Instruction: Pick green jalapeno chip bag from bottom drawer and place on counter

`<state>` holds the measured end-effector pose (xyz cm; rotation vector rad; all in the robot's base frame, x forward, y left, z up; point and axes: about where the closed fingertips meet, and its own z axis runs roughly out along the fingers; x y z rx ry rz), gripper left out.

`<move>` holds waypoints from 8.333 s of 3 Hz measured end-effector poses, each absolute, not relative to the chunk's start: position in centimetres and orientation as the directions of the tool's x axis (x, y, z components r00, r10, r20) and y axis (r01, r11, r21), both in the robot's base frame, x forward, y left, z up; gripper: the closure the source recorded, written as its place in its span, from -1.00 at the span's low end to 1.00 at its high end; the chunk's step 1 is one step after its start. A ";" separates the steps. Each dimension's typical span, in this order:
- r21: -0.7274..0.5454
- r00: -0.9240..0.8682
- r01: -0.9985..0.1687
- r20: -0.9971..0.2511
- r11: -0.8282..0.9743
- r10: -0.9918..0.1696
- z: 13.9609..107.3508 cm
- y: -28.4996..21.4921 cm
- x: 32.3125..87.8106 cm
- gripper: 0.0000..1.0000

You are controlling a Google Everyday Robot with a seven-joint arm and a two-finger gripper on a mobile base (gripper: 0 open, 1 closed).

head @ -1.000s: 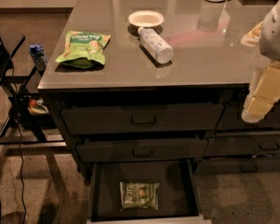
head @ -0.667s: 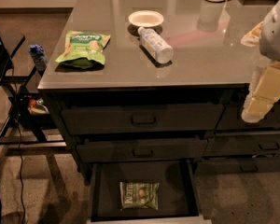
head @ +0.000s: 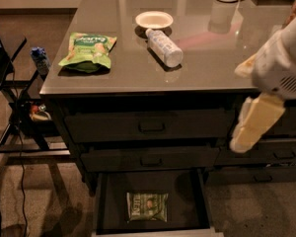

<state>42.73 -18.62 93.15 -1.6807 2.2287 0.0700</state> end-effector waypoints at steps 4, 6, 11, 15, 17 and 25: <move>0.076 -0.298 -0.954 -0.327 0.290 -0.897 75.2 -12.5 37.9 -1.00; 0.157 -0.335 -0.941 -0.288 0.301 -0.897 68.1 -11.3 36.7 -1.00; 0.319 -0.402 -0.897 -0.306 0.306 -0.863 48.7 -5.5 34.1 -1.00; 0.312 -0.472 -0.874 -0.360 0.373 -0.805 34.7 -4.5 42.3 -1.00; 0.347 -0.481 -0.867 -0.392 0.358 -0.784 27.8 -3.9 45.3 -1.00; 0.295 -0.381 -0.919 -0.502 0.260 -0.776 17.1 -2.4 52.6 -1.00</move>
Offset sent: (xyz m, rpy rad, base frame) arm -0.0111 0.0241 -0.0366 0.0502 0.0504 0.0127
